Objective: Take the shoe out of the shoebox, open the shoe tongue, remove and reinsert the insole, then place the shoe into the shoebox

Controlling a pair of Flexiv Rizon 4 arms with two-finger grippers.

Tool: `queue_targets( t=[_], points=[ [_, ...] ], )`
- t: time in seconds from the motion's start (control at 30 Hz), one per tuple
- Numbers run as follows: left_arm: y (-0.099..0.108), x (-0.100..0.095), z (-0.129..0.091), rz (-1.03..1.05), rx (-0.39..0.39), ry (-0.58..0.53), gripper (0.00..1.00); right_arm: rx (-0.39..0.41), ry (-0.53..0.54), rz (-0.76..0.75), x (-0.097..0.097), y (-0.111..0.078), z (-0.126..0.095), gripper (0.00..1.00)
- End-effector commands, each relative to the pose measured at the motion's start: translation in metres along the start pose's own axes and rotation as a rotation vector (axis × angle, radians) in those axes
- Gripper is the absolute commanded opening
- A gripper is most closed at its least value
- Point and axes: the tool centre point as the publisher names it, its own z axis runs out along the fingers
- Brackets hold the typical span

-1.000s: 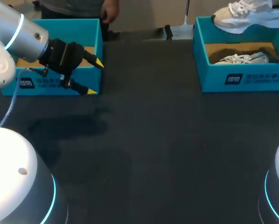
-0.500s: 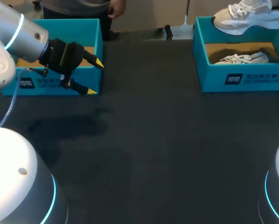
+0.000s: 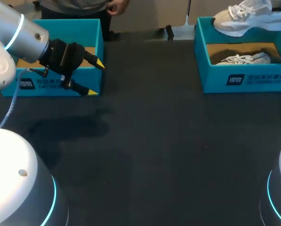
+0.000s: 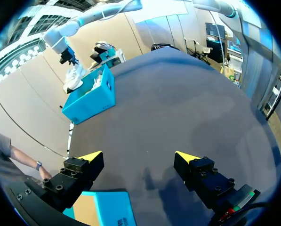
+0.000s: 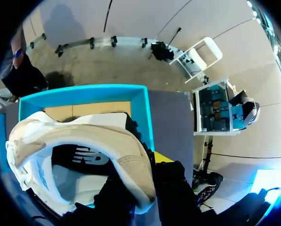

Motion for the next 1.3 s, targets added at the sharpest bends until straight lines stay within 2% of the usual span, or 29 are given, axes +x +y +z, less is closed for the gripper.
queue_targets(
  t=[0.03,0.47,0.83,1.1,1.3],
  points=[
    [0.0,0.001,0.0,0.0,-0.004,0.0,1.0,0.007,0.006,0.005,0.004,0.005,0.012,0.0],
    [0.0,0.001,0.0,0.0,-0.004,0.0,1.0,0.028,0.019,0.026,0.011,0.011,0.037,0.0],
    [0.0,0.001,0.0,0.0,-0.004,0.0,1.0,0.019,-0.046,0.06,0.01,0.024,0.057,0.0],
    [0.0,0.001,0.0,0.0,-0.004,0.0,1.0,-0.01,-0.053,0.089,0.007,0.028,0.077,0.0],
    [0.0,0.001,0.0,0.0,-0.004,0.0,1.0,0.004,-0.079,0.072,0.013,0.03,0.088,0.0]
  ],
)
